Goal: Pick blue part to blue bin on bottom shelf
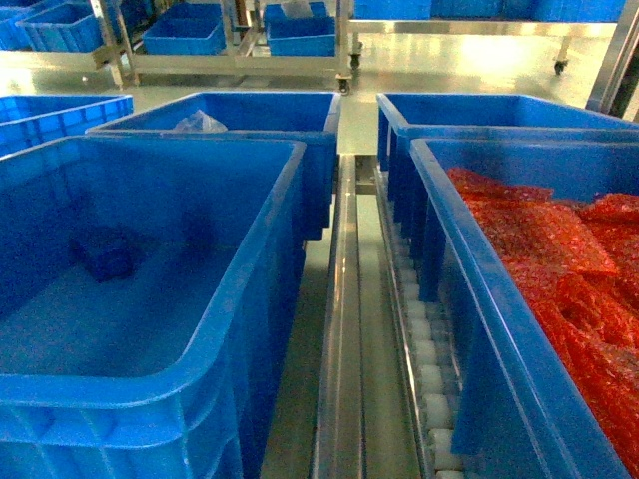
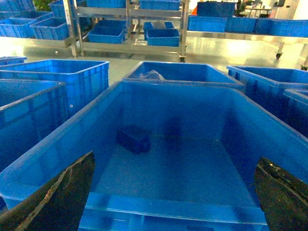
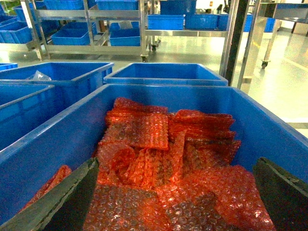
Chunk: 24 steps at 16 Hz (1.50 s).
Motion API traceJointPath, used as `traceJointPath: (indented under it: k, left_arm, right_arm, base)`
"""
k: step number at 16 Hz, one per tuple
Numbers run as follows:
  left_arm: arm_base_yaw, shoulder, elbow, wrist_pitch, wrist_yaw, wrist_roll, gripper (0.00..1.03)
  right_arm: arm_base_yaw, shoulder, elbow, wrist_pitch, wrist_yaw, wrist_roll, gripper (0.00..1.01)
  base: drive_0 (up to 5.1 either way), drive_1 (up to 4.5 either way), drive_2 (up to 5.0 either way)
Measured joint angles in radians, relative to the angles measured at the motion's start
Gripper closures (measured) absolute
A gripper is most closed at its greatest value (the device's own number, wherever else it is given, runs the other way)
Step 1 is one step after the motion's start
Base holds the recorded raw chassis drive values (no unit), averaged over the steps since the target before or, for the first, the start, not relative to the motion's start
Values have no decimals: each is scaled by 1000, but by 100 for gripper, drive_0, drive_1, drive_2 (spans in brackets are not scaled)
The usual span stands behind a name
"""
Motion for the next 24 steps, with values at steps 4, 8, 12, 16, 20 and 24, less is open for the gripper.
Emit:
traceJointPath:
  k: [4,8,12,16,20,24]
  left_arm:
    - [0,0,0,0,0,0,5]
    - [0,0,0,0,0,0,5]
    - [0,0,0,0,0,0,5]
    - [0,0,0,0,0,0,5]
    - [0,0,0,0,0,0,5]
    - [0,0,0,0,0,0,5]
  right_arm:
    - [0,0,0,0,0,0,3]
    - [0,0,0,0,0,0,3]
    - [0,0,0,0,0,0,3]
    - [0,0,0,0,0,0,3]
    - [0,0,0,0,0,0,3]
    - [0,0,0,0,0,0,3]
  base:
    - [0,0,0]
    - [0,0,0]
    - [0,0,0]
    - [0,0,0]
    - [0,0,0]
    - [0,0,0]
